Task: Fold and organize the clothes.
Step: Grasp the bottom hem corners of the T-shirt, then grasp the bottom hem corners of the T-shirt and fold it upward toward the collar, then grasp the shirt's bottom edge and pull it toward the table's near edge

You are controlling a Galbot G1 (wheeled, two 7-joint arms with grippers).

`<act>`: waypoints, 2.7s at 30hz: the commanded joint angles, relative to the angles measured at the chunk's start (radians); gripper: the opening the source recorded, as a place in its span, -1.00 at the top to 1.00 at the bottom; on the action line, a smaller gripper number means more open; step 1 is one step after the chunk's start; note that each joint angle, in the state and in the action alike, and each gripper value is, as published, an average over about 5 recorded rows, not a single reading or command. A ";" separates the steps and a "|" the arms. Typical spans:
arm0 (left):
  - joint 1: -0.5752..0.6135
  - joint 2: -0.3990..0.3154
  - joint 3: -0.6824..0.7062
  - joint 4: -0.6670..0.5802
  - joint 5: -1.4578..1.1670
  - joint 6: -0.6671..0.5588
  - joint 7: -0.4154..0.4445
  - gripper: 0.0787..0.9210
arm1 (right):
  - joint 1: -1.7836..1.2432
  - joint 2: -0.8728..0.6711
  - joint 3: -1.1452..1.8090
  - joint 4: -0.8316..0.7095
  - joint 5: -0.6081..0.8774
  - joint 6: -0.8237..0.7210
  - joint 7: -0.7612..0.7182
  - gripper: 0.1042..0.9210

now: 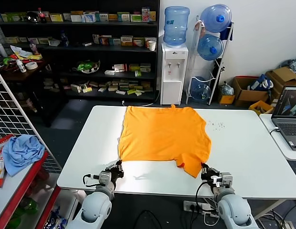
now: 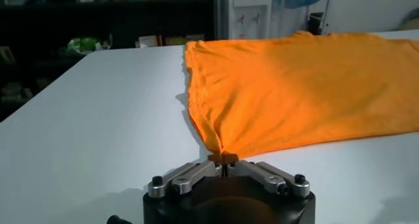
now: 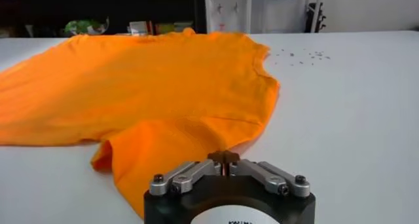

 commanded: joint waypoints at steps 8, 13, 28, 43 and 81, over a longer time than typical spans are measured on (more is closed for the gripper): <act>0.168 0.101 -0.023 -0.230 0.006 -0.019 -0.013 0.95 | -0.285 -0.113 0.088 0.281 0.004 -0.029 0.024 0.95; 0.269 0.126 -0.040 -0.310 0.012 -0.019 -0.024 0.95 | -0.434 -0.142 0.140 0.388 -0.004 -0.035 0.043 0.95; 0.245 0.089 -0.019 -0.333 0.089 -0.065 -0.023 0.95 | -0.427 -0.154 0.150 0.405 -0.060 0.045 0.051 0.95; -0.049 0.067 0.033 -0.069 0.091 -0.101 -0.010 0.95 | -0.031 -0.198 0.041 0.070 0.007 0.148 0.029 0.95; 0.009 0.100 0.054 -0.060 -0.103 -0.018 0.002 -0.43 | -0.125 -0.257 0.046 0.094 0.050 -0.042 -0.003 -0.61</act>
